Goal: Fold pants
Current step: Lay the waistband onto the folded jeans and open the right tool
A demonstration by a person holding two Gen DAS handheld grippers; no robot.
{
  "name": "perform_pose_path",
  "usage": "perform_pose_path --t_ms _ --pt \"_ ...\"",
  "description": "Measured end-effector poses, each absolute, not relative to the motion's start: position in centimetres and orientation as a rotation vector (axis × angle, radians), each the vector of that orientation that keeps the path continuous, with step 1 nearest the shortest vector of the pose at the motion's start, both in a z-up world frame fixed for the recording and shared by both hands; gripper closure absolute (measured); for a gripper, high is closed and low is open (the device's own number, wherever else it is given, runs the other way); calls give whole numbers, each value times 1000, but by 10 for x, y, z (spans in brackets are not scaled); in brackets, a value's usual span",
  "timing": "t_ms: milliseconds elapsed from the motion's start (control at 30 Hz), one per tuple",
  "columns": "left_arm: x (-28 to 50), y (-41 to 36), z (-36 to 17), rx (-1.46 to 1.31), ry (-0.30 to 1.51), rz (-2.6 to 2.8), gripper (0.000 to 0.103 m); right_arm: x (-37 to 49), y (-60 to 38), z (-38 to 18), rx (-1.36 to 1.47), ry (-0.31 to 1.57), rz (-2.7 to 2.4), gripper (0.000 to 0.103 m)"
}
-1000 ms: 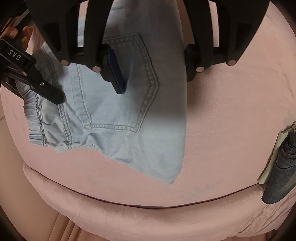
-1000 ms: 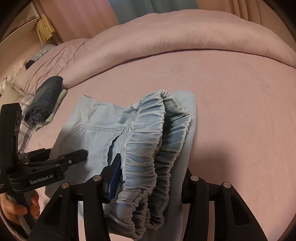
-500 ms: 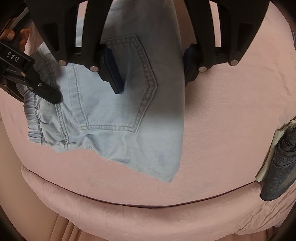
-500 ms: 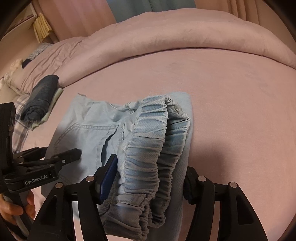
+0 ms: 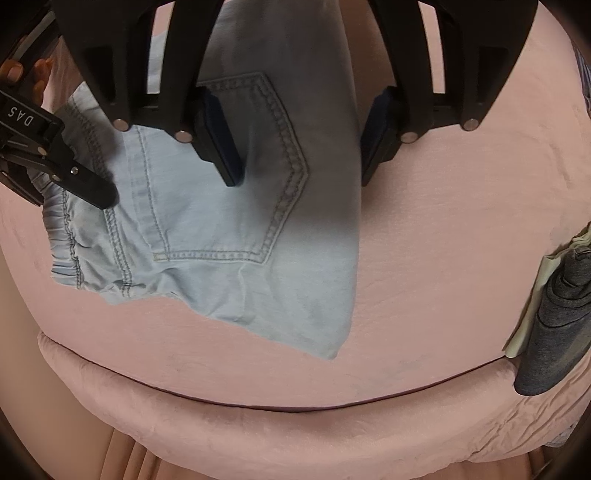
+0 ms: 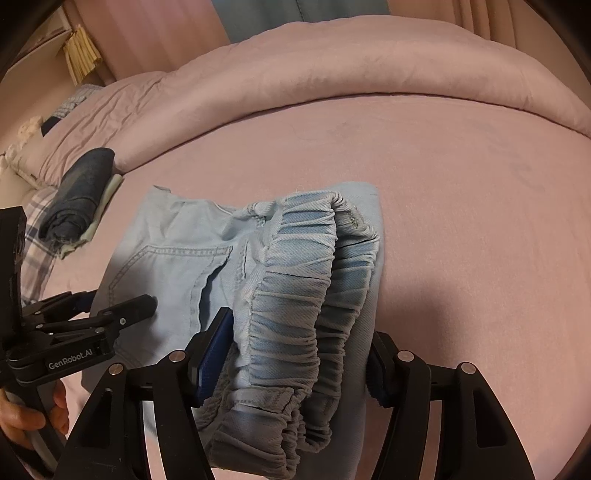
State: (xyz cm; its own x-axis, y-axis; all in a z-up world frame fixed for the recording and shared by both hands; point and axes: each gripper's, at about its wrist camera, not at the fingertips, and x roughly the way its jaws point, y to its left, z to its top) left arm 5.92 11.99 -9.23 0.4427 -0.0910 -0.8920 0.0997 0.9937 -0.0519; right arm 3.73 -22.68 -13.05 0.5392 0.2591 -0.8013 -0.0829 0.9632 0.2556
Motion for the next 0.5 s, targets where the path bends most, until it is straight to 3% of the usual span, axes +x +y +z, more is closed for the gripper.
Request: perform_pose_path --t_ms 367,500 --pt "59 125 -94 11 1111 -105 29 36 -224 -130 179 990 178 34" --pt "62 127 -94 27 1115 -99 22 35 -222 -130 165 988 159 30"
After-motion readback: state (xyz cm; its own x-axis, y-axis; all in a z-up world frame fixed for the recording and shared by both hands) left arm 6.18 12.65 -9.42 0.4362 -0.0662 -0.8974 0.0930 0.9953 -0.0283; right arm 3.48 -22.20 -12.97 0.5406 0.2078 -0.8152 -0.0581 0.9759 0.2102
